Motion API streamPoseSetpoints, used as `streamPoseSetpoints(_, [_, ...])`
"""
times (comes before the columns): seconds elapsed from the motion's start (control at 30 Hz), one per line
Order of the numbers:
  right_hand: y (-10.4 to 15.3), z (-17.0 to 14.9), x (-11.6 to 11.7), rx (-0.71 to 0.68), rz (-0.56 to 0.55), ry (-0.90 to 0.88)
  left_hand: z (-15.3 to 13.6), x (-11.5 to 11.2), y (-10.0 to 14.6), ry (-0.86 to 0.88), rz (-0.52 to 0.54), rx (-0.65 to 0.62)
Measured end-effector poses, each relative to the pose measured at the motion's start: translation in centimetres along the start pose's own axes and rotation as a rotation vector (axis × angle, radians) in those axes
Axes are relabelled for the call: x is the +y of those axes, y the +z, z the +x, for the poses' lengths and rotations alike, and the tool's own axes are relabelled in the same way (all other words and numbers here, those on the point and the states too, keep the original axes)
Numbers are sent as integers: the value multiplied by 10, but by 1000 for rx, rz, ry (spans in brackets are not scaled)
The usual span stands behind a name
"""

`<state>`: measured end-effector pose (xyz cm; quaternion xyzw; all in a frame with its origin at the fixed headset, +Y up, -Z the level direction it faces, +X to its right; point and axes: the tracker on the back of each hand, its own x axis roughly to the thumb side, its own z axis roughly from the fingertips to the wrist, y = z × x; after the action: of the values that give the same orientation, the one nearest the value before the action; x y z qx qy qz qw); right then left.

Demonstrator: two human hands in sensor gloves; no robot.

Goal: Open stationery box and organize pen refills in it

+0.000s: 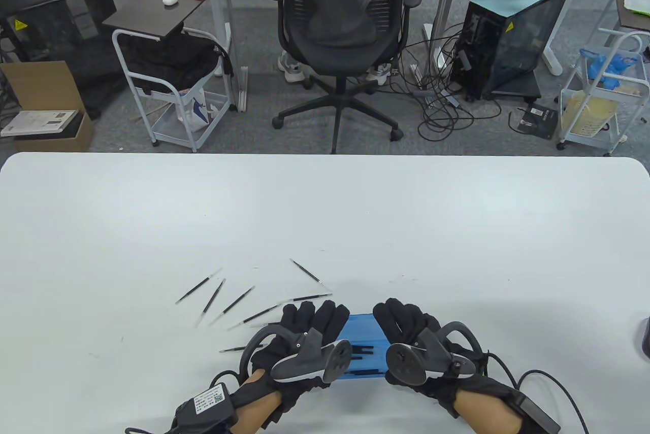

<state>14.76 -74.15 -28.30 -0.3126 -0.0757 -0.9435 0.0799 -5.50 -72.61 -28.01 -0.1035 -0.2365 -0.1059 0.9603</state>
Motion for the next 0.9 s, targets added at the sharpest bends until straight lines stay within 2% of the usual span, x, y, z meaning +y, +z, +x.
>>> streamPoseSetpoints(0.07, [0,0,0,0,2,-1,-14,14,6,89,57,34])
streamPoseSetpoints(0.13, [0,0,0,-1,1,2,-34,32,14,109,148,103])
streamPoseSetpoints(0.23, [0,0,0,-3,4,-2,-67,57,32,179,226,229])
streamPoseSetpoints(0.33, [0,0,0,-7,3,0,-91,65,49,180,248,310])
streamPoseSetpoints(0.4, [0,0,0,-9,3,1,-101,62,56,139,241,338])
streamPoseSetpoints(0.5, [0,0,0,-11,6,-3,-109,40,65,98,202,327])
streamPoseSetpoints(0.57, [0,0,1,-12,7,-5,-106,19,65,76,155,271])
streamPoseSetpoints(0.73, [0,0,1,-12,8,-5,-89,-19,57,-61,140,196])
streamPoseSetpoints(0.8, [1,0,1,-12,7,-1,-85,-25,53,-118,158,189])
streamPoseSetpoints(0.9, [1,0,1,-11,8,0,-84,-30,47,-138,132,196])
